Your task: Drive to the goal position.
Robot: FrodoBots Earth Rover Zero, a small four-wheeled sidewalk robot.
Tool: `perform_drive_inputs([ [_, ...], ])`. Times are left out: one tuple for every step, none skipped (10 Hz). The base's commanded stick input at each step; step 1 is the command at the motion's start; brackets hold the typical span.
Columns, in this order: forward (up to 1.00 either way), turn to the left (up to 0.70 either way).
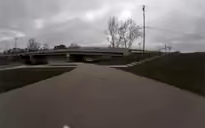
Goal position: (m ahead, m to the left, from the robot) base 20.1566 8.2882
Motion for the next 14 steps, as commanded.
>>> perform_drive_inputs([
  [1.00, 0.00],
  [1.00, 0.00],
  [1.00, 0.00],
  [1.00, 0.00],
  [1.00, 0.00],
  [1.00, 0.00],
  [1.00, 0.00],
  [1.00, 0.00],
  [1.00, 0.00],
  [1.00, 0.00],
  [1.00, 0.00],
  [1.00, 0.00],
  [1.00, 0.00],
  [1.00, 0.00],
])
